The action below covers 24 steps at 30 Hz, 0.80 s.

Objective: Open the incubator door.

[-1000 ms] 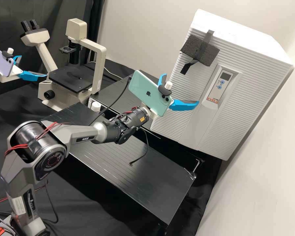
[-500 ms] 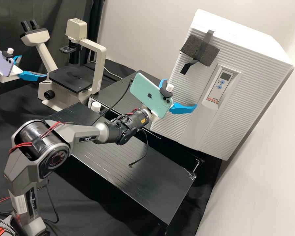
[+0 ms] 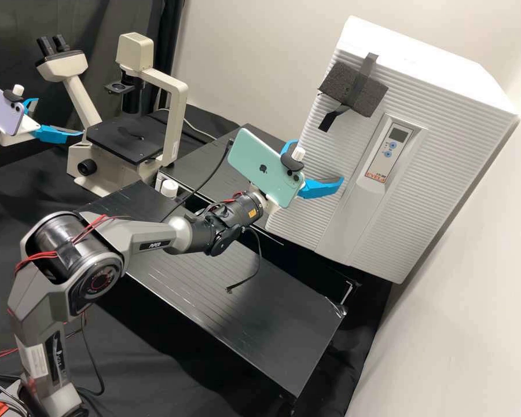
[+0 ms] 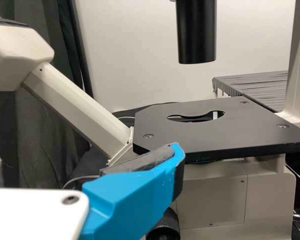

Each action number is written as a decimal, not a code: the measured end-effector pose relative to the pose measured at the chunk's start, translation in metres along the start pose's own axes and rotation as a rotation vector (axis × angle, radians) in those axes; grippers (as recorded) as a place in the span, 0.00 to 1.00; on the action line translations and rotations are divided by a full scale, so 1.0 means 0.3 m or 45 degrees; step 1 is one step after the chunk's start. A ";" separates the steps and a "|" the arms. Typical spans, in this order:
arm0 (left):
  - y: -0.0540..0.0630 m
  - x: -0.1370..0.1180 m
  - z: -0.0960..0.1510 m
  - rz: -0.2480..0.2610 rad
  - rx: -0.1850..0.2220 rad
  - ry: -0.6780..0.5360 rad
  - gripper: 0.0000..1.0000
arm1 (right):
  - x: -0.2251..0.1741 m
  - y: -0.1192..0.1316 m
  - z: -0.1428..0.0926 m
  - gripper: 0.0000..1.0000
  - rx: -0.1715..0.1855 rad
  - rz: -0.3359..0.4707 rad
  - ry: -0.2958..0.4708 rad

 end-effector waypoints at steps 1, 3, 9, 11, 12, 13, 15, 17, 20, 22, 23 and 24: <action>0.000 0.000 0.000 0.000 0.000 0.000 1.00 | 0.000 0.000 0.000 0.00 -0.001 -0.001 0.000; 0.000 0.000 0.000 0.000 0.000 0.000 1.00 | 0.000 0.000 0.000 0.00 -0.003 -0.002 0.001; 0.000 0.000 0.000 0.000 0.000 0.000 1.00 | 0.000 -0.002 -0.002 0.00 -0.017 -0.010 0.009; 0.000 0.000 0.000 0.000 0.000 0.000 1.00 | 0.000 -0.001 -0.001 0.00 -0.020 -0.010 0.009; 0.000 0.000 0.000 0.000 0.000 0.000 1.00 | 0.000 -0.001 -0.001 0.00 -0.022 -0.011 0.010; 0.000 0.000 0.000 0.000 0.000 0.000 1.00 | 0.000 0.000 0.000 0.00 -0.025 -0.010 0.010; 0.000 0.000 0.000 0.000 0.000 0.000 1.00 | 0.000 0.000 0.000 0.00 -0.027 -0.011 0.011; 0.000 0.000 0.000 0.000 0.000 0.000 1.00 | -0.001 -0.002 0.001 0.00 -0.022 -0.015 0.011; 0.000 0.000 0.000 0.000 0.000 0.000 1.00 | -0.001 0.003 0.006 0.00 -0.030 -0.019 0.012; 0.000 0.000 0.000 0.000 0.000 0.000 1.00 | -0.003 0.005 0.007 0.00 -0.020 -0.021 0.013; 0.000 0.000 0.000 0.000 0.000 0.000 1.00 | -0.003 0.007 0.009 0.00 -0.023 -0.022 0.014; 0.000 0.000 0.000 0.000 0.000 0.000 1.00 | -0.005 0.009 0.011 0.00 -0.026 -0.025 0.015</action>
